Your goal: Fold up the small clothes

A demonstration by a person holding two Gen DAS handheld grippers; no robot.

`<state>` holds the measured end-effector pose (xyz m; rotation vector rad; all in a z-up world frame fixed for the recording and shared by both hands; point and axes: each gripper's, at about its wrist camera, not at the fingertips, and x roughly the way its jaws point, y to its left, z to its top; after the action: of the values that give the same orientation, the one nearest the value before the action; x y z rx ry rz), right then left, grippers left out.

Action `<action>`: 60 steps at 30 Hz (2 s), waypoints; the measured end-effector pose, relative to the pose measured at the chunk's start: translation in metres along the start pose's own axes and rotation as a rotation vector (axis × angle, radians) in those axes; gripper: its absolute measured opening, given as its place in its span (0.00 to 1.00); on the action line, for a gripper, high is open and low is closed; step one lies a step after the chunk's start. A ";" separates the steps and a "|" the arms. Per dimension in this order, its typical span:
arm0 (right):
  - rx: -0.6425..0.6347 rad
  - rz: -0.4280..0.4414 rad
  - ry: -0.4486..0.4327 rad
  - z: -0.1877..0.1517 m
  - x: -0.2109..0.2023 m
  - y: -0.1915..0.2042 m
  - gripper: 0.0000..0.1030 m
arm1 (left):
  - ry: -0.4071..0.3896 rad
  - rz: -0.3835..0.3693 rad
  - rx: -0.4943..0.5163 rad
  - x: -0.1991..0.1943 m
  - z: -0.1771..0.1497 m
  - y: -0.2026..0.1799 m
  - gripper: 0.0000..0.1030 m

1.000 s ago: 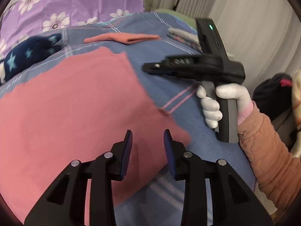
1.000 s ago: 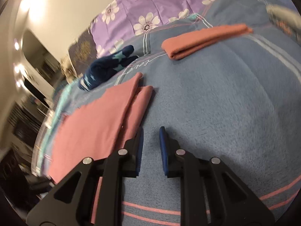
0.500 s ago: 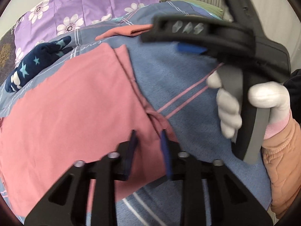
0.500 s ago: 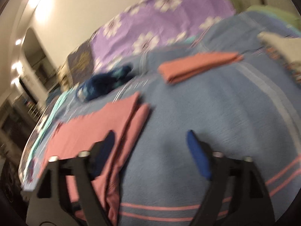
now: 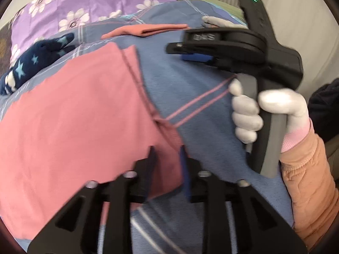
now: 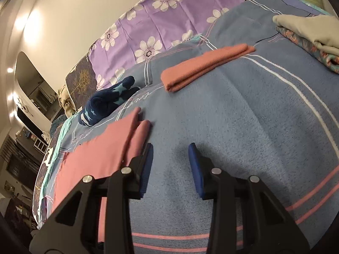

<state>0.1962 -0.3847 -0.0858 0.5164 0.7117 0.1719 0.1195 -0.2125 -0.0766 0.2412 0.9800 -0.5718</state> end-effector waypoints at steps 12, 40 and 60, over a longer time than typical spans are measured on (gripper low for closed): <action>-0.048 0.023 0.052 -0.003 0.003 0.011 0.50 | -0.017 -0.107 -0.077 -0.001 -0.013 0.016 0.07; -0.121 0.200 0.150 0.038 0.042 0.040 0.03 | -0.064 -0.351 -0.033 0.010 -0.020 0.019 0.10; -0.306 0.114 0.277 0.002 0.085 0.068 0.00 | -0.133 -0.184 -0.125 -0.076 -0.071 0.091 0.21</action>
<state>0.2626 -0.2994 -0.0992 0.2413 0.9078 0.4576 0.0877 -0.0795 -0.0573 0.0004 0.9101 -0.6831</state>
